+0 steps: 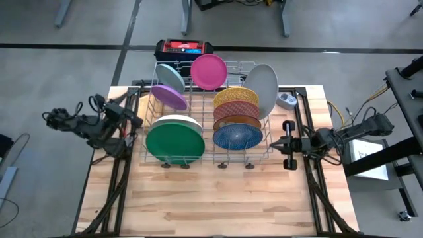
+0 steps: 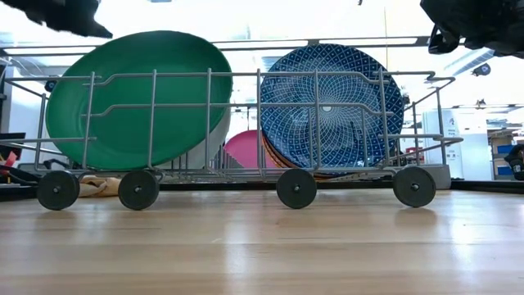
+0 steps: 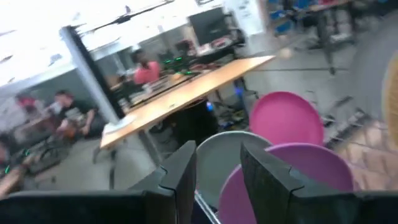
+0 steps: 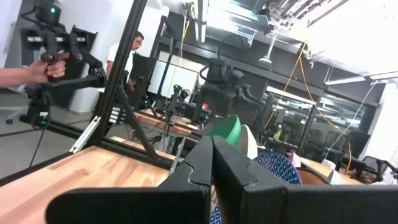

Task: Sort dishes
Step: Return to Home Position

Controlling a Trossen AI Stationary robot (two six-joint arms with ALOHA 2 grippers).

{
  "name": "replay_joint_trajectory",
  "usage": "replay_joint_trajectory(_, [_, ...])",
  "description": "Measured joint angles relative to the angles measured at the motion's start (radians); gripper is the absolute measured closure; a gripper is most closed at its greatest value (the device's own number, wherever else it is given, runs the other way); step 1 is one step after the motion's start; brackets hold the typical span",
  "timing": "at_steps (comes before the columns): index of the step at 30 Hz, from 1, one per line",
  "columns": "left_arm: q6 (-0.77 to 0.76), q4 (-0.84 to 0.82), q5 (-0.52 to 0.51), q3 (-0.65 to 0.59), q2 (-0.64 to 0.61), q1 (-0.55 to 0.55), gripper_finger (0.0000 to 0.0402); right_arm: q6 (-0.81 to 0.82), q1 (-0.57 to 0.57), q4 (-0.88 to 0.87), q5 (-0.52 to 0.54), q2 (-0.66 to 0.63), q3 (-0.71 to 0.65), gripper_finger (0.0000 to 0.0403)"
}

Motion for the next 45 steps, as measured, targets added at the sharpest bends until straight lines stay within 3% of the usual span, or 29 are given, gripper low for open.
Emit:
replay_joint_trajectory(5, [-0.014,0.013,-0.046,-0.092,-0.074,0.167,0.0287,0.0,0.0,-0.002,0.0,0.0,0.0,0.0403])
replay_joint_trajectory(7, [-0.001,0.057,-0.004,-0.096,-0.098,0.247,0.0287,0.0,0.0,-0.002,0.0,0.001,0.0,0.0403])
replay_joint_trajectory(13, [0.002,0.193,0.238,-0.137,-0.113,0.513,0.0287,-0.013,0.0,-0.008,0.011,0.001,0.0,0.0403])
replay_joint_trajectory(21, [0.242,0.398,0.738,-0.232,-0.031,0.923,0.0287,-0.004,0.0,-0.018,0.026,0.001,0.0,0.0403])
replay_joint_trajectory(26, [0.244,0.471,0.807,-0.262,0.038,1.151,0.0287,-0.004,0.0,-0.038,0.026,0.001,0.0,0.0403])
replay_joint_trajectory(32, [0.221,0.545,1.022,-0.269,0.137,1.342,0.0287,-0.032,0.0,-0.042,0.034,0.001,0.0,0.0403])
replay_joint_trajectory(37, [0.229,0.602,0.929,-0.269,0.189,1.398,0.0287,-0.037,0.0,-0.042,0.073,0.001,0.0,0.0403])
replay_joint_trajectory(45, [0.202,0.597,0.927,-0.269,0.189,1.402,0.0287,-0.073,0.0,-0.038,0.082,0.001,0.0,0.0403])
